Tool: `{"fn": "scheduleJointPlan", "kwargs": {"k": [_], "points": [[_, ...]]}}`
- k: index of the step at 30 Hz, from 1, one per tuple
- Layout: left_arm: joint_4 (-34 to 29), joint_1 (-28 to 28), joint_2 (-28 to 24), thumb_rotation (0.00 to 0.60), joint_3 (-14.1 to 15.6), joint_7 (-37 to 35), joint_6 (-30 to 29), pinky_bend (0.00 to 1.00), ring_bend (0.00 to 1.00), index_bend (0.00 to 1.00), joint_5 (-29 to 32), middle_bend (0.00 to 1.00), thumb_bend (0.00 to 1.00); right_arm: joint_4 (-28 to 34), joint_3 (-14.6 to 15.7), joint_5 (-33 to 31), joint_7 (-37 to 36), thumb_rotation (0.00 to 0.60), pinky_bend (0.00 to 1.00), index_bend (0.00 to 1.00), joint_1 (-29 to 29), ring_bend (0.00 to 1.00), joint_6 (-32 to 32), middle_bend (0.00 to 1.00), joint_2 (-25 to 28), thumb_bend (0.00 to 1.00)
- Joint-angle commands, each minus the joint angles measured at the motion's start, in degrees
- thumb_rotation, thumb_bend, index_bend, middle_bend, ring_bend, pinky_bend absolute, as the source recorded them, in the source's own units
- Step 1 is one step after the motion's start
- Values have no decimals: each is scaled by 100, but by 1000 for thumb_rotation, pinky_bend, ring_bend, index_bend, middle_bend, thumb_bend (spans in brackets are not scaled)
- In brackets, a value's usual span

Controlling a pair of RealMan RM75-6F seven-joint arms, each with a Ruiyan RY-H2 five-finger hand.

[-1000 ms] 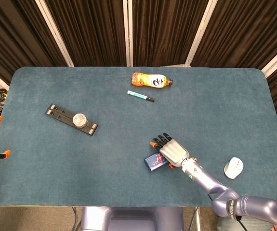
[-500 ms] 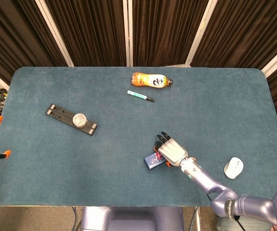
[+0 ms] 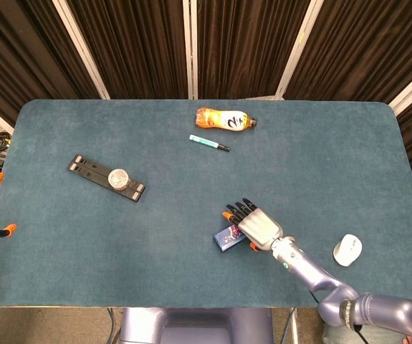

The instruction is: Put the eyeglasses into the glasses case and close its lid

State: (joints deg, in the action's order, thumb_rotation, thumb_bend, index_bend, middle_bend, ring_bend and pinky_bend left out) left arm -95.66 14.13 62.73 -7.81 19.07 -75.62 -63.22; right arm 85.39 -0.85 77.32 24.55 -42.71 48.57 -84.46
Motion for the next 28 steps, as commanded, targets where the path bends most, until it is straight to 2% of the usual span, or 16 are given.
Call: {"fn": "scheduleJointPlan", "kwargs": {"k": [1,3,7,11,13,15,21,28], "points": [[-59,-42,-51,600,17,-84,-52,0,0,0,-77,0,0,545,72,203,-36,600,0,46,216,0,414,0,448,154],[-91,-73,-84,600,33,-149,-78,0,0,0,-127,0,0,762,117,371,-117,600,0,47,337,0,659,0,666,154],[-161,-201,-186,600,103,-412,-222,0,0,0,-374,0,0,1162,230,987,-610,600,0,48,817,0,1646,0,1273,152],[-177,-368,-247,600,206,-689,-469,0,0,0,-731,0,0,992,291,1462,-976,600,0,49,1271,0,2574,0,1539,111],[-187,-444,-266,600,262,-811,-577,0,0,0,-900,0,0,860,313,1559,-1172,600,0,48,1468,0,2897,0,1586,34],[-232,-538,-298,600,320,-924,-736,0,0,0,-1105,0,0,719,308,1553,-1391,600,0,46,1697,0,3212,0,1595,1],[-403,-777,-355,600,438,-1075,-1109,0,0,0,-1472,0,0,287,274,1343,-1909,600,0,10,2236,0,3730,0,1542,0],[-419,-911,-411,600,517,-1215,-1269,0,0,0,-1724,0,0,-57,234,1229,-2240,600,0,0,2497,0,3833,0,1485,0]]}}
